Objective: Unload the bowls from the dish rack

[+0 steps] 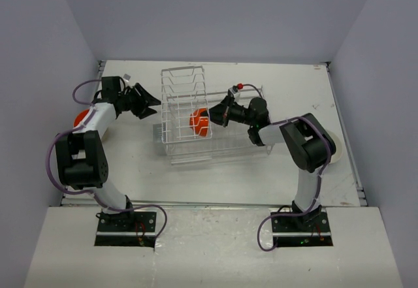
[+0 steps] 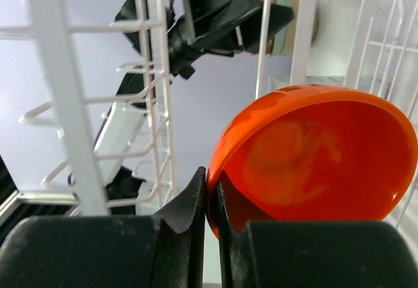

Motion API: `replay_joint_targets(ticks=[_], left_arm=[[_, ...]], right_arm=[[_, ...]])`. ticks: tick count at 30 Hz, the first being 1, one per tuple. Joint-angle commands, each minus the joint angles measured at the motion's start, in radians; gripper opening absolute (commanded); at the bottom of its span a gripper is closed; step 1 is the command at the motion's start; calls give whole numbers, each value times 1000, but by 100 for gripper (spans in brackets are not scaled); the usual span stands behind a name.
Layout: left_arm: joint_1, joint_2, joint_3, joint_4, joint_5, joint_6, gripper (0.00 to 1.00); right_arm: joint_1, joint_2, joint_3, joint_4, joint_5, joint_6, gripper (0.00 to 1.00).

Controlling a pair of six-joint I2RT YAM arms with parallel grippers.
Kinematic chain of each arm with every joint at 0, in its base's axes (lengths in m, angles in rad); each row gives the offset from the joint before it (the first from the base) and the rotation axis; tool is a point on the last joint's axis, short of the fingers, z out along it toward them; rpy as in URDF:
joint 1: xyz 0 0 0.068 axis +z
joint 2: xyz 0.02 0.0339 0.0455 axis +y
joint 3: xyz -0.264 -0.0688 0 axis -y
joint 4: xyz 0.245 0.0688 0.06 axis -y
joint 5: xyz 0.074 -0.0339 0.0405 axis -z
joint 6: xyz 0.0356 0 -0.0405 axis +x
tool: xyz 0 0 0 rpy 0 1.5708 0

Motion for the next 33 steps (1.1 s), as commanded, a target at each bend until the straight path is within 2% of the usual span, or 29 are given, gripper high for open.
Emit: replay_joint_targets(ticks=[1,8,11,13,14,16,17,18,20,24,25,27,28,29,31,32,33], left_arm=[[9,-40,-19,34,35,3,54],[9,-48,-21,20,29,9,54],[9,-49,-22,18,24,10,54],[9,-55,-21,15,24,13,54],[9,-55,-19,9,21,21,54],[9,-58,-13,8,18,35,54],[9,-62,-7,2,10,47,54],[9,-63,-6,3,9,52,54],[9,-63,14,-6,-3,71,54],[9,-49,54,-32,-17,95,54],[8,-42,63,-40,-16,96,54],[9,-35,86,-58,-17,107,54],[9,-34,92,-67,-22,114,54],[9,-34,97,-73,-28,121,54],[9,-35,106,-84,-46,134,54],[9,-34,103,-90,-51,137,54],[9,-34,103,-95,-52,141,54]], right_arm=[[-30,-93,-14,6,-103,-55,0],[-111,-180,-44,-21,-164,-78,0],[-177,-248,-18,-162,-196,-162,0],[-228,-297,44,-345,-241,-274,0],[-244,-317,68,-532,-247,-333,0],[-291,-373,198,-790,-236,-475,0],[-303,-383,262,-1115,-215,-661,0],[-315,-381,338,-1263,-198,-746,0],[-363,-380,514,-1440,-175,-911,0],[-431,-403,570,-1540,-201,-936,0],[-447,-410,585,-1575,-160,-962,0],[-493,-423,652,-1774,-62,-1031,0],[-513,-433,680,-1846,110,-1112,0],[-518,-439,706,-1993,229,-1152,0],[-522,-459,745,-2089,470,-1239,0],[-522,-476,733,-2144,670,-1263,0],[-522,-482,720,-2167,758,-1276,0]])
